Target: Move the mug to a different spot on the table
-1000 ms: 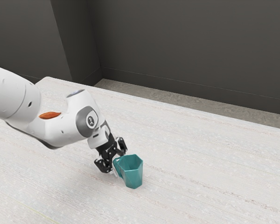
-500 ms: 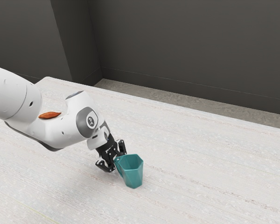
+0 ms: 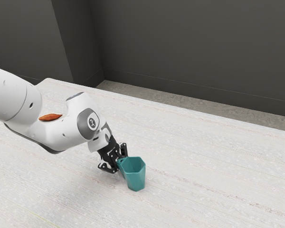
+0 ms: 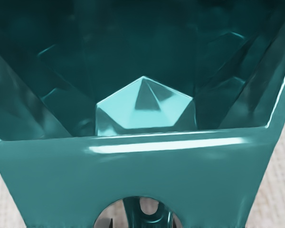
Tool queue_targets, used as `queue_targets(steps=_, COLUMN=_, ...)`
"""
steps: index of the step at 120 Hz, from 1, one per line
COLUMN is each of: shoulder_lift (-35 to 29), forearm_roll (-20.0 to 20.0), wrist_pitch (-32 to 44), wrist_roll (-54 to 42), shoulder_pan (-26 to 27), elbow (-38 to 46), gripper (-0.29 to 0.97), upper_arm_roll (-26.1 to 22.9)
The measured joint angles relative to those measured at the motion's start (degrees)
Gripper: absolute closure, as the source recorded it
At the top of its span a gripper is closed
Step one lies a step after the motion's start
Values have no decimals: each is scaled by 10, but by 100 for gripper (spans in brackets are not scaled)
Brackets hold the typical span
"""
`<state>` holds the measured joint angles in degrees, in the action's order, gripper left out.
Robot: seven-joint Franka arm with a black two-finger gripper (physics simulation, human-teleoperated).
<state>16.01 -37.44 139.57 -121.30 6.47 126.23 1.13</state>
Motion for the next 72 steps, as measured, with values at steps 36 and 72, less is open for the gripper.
queue_targets(steps=36, shoulder_lift=-14, forearm_roll=-14, wrist_pitch=-13, wrist_roll=-4, shoulder_pan=-14, elbow=-11, gripper=62, upper_arm_roll=-1)
queue_targets(steps=72, shoulder_lift=-28, forearm_roll=-40, wrist_pitch=-63, wrist_roll=-7, shoulder_pan=-40, elbow=-31, gripper=64, upper_arm_roll=0)
